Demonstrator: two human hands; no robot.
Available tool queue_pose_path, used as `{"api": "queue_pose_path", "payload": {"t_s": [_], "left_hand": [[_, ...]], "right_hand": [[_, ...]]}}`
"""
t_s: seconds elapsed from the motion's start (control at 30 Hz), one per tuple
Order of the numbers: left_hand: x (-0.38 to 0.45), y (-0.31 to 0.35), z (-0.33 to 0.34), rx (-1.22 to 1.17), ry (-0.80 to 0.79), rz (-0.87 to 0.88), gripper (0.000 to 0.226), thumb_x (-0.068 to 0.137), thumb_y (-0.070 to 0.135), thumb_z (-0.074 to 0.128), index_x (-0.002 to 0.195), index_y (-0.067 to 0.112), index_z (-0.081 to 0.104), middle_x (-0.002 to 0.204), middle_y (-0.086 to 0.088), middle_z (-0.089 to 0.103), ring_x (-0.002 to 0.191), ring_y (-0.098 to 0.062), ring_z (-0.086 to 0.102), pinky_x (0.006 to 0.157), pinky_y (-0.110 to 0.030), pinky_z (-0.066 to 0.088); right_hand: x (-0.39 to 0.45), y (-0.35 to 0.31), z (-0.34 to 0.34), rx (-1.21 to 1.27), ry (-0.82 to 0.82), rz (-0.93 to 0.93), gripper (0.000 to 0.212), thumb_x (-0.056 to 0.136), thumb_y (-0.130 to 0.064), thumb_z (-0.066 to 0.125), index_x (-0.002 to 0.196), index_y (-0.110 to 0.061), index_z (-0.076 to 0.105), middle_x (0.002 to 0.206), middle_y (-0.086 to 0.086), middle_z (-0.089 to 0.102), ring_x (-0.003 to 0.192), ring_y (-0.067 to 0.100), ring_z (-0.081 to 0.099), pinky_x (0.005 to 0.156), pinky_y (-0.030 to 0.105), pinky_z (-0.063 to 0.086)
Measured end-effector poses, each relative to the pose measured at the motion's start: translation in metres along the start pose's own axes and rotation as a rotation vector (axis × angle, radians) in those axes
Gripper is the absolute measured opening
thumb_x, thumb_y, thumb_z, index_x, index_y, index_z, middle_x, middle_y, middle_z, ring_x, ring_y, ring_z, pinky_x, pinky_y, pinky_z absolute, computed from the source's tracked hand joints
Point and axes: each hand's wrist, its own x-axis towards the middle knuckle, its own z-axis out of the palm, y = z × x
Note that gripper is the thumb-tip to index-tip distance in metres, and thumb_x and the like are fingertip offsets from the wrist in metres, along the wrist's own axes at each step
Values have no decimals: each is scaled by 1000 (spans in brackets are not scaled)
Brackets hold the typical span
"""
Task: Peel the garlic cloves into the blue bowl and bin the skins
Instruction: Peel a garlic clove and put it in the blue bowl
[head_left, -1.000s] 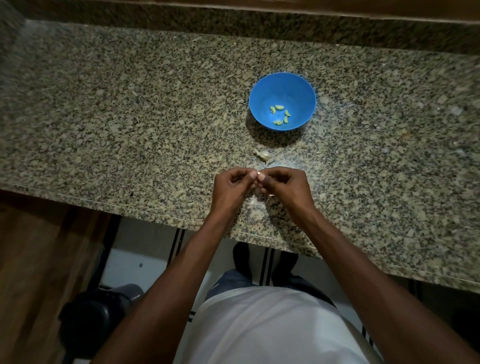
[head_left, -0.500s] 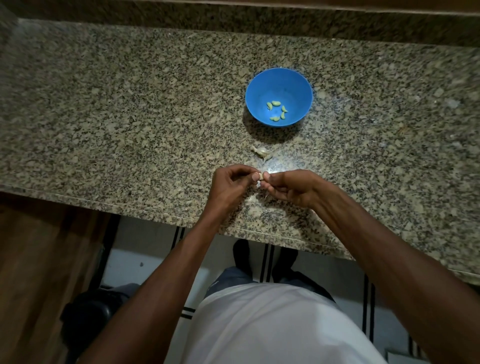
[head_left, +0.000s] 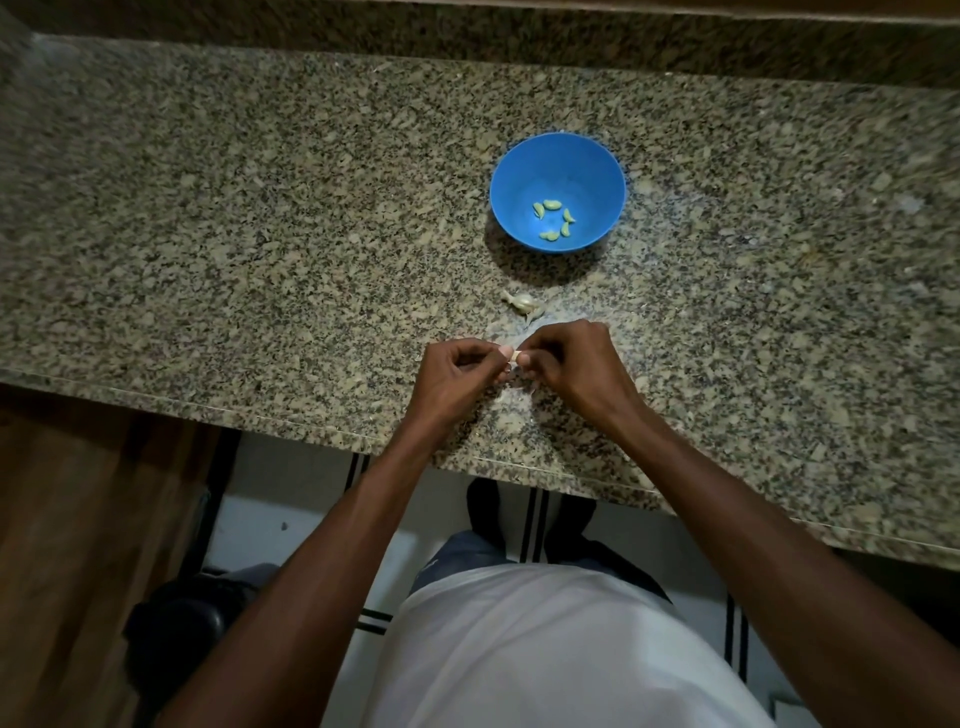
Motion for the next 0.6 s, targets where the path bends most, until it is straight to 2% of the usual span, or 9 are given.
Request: {"api": "queue_pose_path", "payload": {"t_s": [0.2,0.3,0.37,0.5,0.6], "left_hand": [[3,3,-2,-43,1,-26,20,92,24,80,97,5,81,83,-7,79,73,-13,74,70,-28,57],[4,5,-2,-63,-8,-61,18,93,21,79,97,4,80,81,-8,78,71,-12,72,71,-29,58],[5,6,-1,-98,-8,-102,17,94,18,77,98,2,79,80,-9,77,69,-13,71,71,-29,59],[5,5,3,-160,27,-155,14,95,13,74,100,0,78,77,-9,75,68,-12,69,69,-28,57],[3,4,8,-163,67,-114,10,95,11,74,96,3,78,76,-7,75,67,-11,68,67,-25,56]], "right_hand": [[4,-3,-1,-162,18,-135,9,96,-15,76,91,-10,81,72,-2,70,61,1,60,52,9,34],[6,-1,-3,-154,8,-155,8,96,-13,76,91,-10,81,70,-3,68,60,1,59,53,11,36],[6,0,-3,-106,10,-133,6,95,-11,75,93,-11,81,74,-3,72,63,5,65,53,17,44],[4,4,1,213,15,100,12,90,-10,80,100,-15,83,88,-5,80,79,7,76,67,20,58],[0,0,5,784,57,418,27,85,0,83,111,-3,78,103,15,80,95,25,78,80,32,63]]}}
